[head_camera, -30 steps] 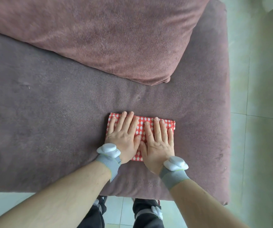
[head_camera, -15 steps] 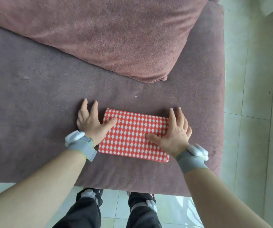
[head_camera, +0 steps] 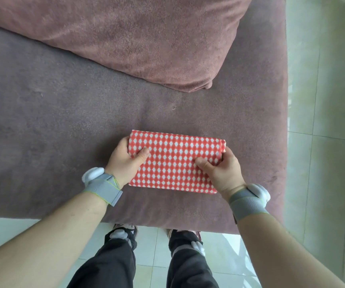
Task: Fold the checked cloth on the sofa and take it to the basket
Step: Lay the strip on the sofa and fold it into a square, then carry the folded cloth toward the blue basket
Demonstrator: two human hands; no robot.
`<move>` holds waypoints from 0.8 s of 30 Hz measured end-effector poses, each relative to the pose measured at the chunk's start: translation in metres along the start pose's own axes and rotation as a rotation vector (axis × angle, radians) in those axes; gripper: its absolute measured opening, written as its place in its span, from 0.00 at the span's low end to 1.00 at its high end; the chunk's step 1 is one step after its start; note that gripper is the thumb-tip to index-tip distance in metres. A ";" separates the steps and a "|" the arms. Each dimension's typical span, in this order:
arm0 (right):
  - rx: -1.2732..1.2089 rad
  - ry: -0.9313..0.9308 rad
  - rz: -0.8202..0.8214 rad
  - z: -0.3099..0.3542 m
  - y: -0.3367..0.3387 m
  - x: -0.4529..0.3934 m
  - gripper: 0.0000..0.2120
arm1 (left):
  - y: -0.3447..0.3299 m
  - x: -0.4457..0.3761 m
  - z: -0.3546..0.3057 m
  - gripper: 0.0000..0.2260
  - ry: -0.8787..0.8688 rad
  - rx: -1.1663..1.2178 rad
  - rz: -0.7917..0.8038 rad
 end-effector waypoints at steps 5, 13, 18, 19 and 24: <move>-0.105 -0.015 -0.045 0.032 0.027 0.027 0.19 | 0.006 0.019 -0.047 0.14 0.018 0.023 -0.006; 0.041 -0.087 -0.485 0.096 0.134 0.156 0.19 | 0.003 0.098 -0.187 0.29 0.000 0.018 0.264; -0.054 -0.221 -0.850 0.121 0.187 0.272 0.30 | -0.007 0.162 -0.275 0.34 -0.117 -0.068 0.498; -0.104 -0.249 -0.892 0.122 0.193 0.294 0.30 | -0.010 0.175 -0.289 0.34 -0.151 -0.101 0.546; -0.269 -0.353 -1.154 0.113 0.211 0.415 0.30 | -0.036 0.261 -0.353 0.29 -0.546 -0.385 0.630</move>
Point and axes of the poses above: each hand's wrist, its own x-axis away from the middle knuckle, its own y-axis out of the back of the hand, z = x × y, the point moved 5 cm from there along -x, towards the middle knuckle, and after that the axes turned 1 degree about x, right-handed, at the moved point
